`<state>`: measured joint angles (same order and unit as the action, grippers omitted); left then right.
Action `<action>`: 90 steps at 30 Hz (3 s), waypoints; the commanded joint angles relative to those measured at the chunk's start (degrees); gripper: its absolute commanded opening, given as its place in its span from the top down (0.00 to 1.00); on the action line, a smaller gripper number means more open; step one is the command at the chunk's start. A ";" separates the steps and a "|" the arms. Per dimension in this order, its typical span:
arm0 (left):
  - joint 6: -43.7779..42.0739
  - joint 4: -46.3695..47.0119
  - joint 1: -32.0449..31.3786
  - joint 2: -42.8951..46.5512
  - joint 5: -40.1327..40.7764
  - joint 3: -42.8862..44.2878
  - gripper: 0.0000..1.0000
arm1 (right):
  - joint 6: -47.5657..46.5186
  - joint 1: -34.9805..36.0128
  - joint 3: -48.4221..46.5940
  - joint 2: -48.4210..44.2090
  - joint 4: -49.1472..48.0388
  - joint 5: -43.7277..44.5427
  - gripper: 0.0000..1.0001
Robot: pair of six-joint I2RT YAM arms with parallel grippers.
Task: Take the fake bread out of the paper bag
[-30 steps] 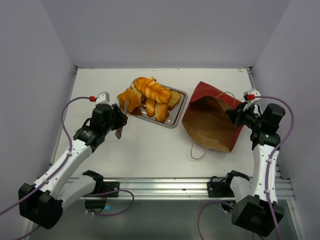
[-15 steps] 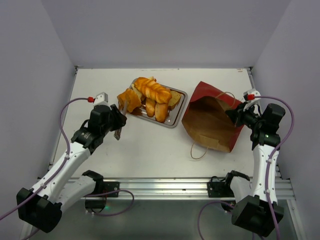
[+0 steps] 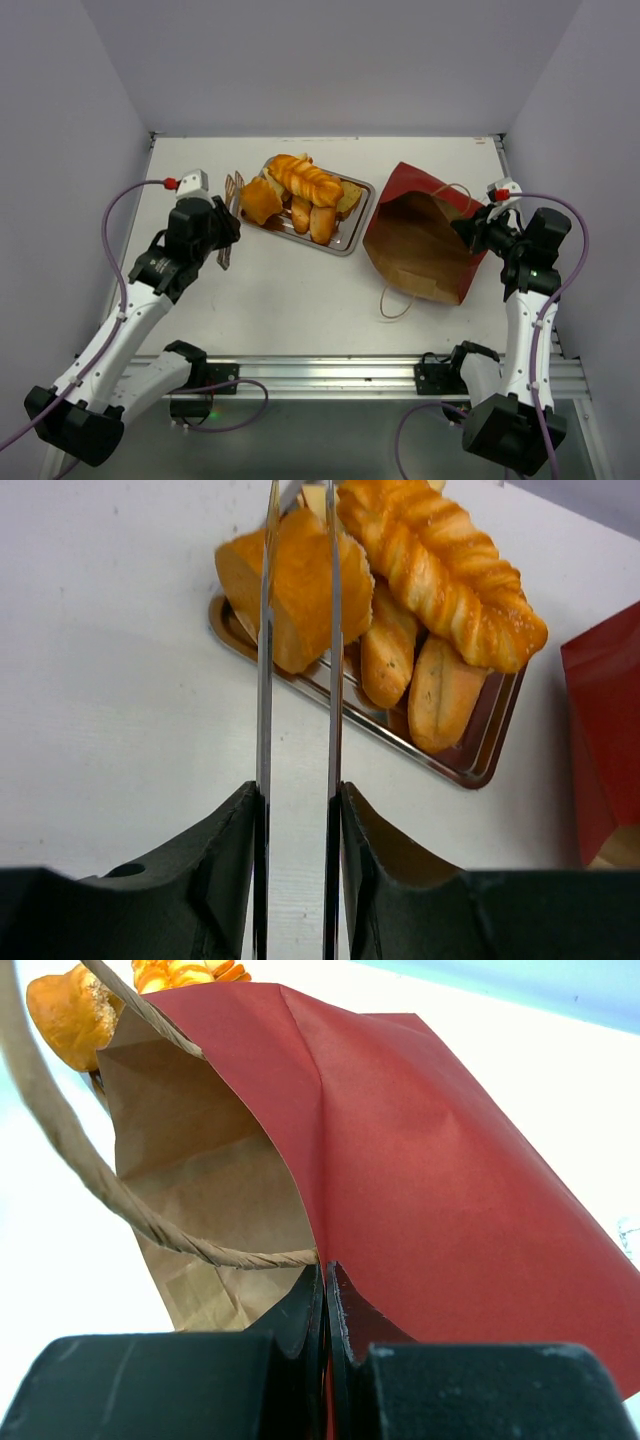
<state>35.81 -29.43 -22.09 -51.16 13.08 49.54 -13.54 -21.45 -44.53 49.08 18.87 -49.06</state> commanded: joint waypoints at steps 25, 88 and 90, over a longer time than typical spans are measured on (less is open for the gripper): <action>-27.82 21.34 21.29 -41.91 0.02 0.30 0.79 | 1.32 -0.26 -1.70 0.40 0.20 -2.36 0.98; -21.05 20.90 23.40 4.13 -25.65 -11.57 0.00 | 21.46 -1.22 -28.15 12.63 16.98 29.18 0.01; -21.05 21.08 23.14 4.40 -25.74 -11.75 0.00 | 19.97 -1.31 -28.07 10.26 18.30 30.69 0.01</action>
<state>15.42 -11.05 1.34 -47.75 -10.46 38.39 10.81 -22.57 -70.04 62.89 33.47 -23.09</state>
